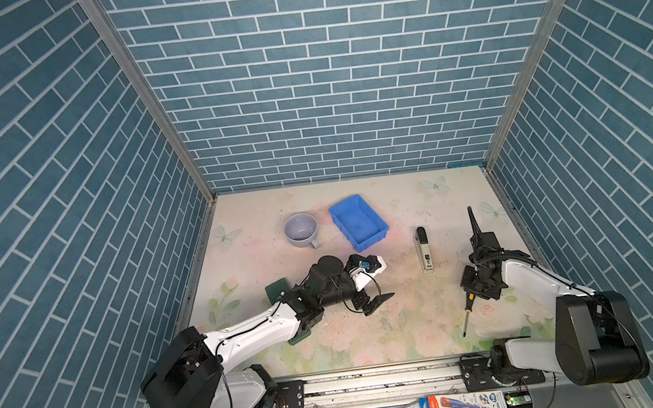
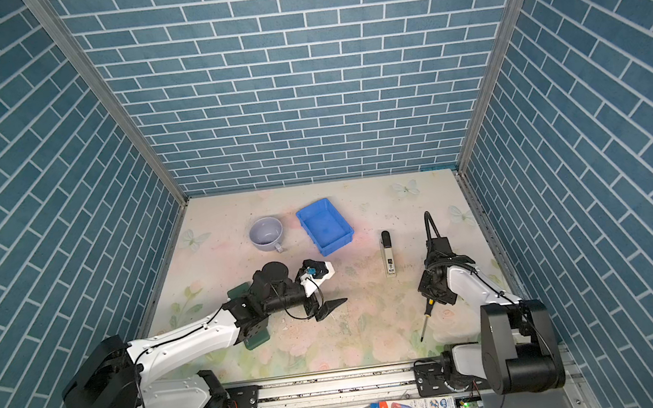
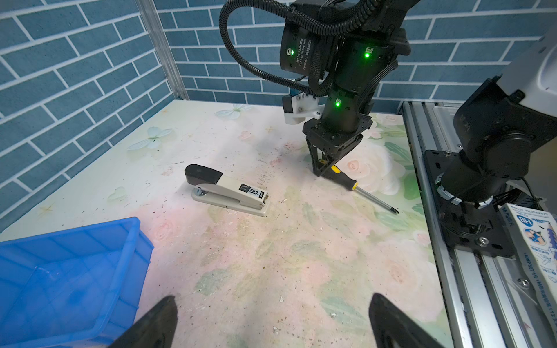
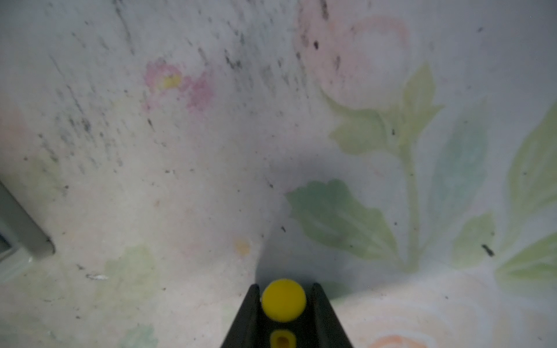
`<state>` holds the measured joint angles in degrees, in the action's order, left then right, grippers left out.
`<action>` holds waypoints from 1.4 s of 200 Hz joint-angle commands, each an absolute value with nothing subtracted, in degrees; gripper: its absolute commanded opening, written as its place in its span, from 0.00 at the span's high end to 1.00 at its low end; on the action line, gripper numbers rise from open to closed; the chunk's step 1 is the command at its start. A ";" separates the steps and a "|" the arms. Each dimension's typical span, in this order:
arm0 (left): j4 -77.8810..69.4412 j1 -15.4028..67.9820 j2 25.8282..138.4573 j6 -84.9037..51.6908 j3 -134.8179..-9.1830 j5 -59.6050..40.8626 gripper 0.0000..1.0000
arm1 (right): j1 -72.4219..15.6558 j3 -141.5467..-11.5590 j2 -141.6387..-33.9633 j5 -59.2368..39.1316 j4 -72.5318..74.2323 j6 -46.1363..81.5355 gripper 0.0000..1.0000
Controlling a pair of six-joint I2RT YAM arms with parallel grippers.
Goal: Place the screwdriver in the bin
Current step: 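Close the right gripper on the screwdriver's yellow handle end, then lift the screwdriver with the right gripper and carry it over the blue bin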
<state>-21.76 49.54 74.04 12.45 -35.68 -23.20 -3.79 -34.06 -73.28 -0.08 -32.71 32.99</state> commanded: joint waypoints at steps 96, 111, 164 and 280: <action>-21.46 46.11 69.26 9.01 -32.79 -22.72 0.00 | -6.15 -43.59 -69.68 -1.99 -31.93 30.50 0.87; -20.59 45.54 68.18 9.13 -32.32 -22.10 0.00 | -7.46 -46.49 -70.26 -1.28 -31.89 30.02 0.87; -14.42 44.39 62.41 10.53 -32.22 -19.00 0.00 | -11.48 -56.32 -73.09 -2.51 -30.66 28.01 0.87; -1.28 44.12 48.31 9.90 -32.05 -7.01 0.00 | -21.46 -76.58 -90.98 -6.99 -21.65 21.89 0.89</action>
